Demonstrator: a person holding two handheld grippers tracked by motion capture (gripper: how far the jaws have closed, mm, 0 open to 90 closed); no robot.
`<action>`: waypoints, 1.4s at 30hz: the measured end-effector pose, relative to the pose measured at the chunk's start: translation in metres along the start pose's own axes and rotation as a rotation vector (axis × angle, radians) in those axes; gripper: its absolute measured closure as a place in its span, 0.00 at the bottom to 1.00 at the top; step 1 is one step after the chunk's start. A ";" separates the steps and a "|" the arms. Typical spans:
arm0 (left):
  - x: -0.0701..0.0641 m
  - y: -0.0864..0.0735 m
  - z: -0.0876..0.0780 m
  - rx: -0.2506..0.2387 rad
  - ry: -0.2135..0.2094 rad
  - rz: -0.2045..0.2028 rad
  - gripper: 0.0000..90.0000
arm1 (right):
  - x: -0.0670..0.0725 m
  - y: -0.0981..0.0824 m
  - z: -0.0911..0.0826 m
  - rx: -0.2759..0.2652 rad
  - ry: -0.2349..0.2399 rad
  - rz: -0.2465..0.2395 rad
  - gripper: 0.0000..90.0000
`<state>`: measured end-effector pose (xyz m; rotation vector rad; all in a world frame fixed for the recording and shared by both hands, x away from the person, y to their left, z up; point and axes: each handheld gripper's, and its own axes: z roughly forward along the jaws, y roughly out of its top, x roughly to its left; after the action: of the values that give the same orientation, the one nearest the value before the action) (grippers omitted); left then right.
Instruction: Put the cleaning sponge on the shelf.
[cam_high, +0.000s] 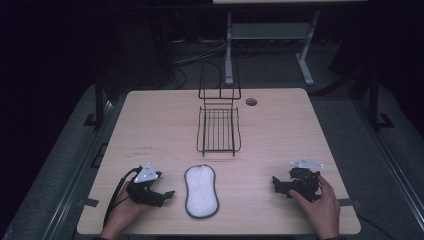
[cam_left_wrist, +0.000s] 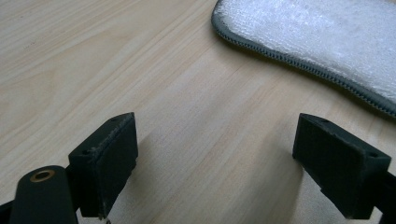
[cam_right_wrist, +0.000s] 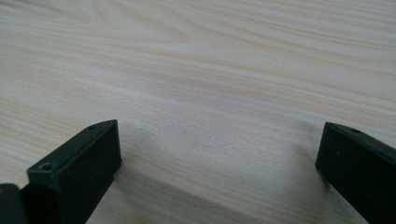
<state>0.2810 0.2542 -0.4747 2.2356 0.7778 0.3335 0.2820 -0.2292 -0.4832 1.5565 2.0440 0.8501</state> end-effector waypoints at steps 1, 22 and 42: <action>0.000 0.000 0.000 -0.001 0.001 -0.002 0.15 | 0.000 0.000 0.000 0.000 0.000 0.000 0.00; 0.004 0.032 -0.006 -0.044 -0.071 -0.019 0.65 | 0.000 0.000 0.000 0.000 0.001 -0.002 0.00; 0.005 0.074 0.029 -0.063 -0.193 0.003 0.99 | 0.000 0.000 0.000 0.000 0.001 -0.002 0.00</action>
<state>0.3302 0.2005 -0.4418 2.1720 0.6517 0.1383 0.2819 -0.2294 -0.4832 1.5542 2.0457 0.8502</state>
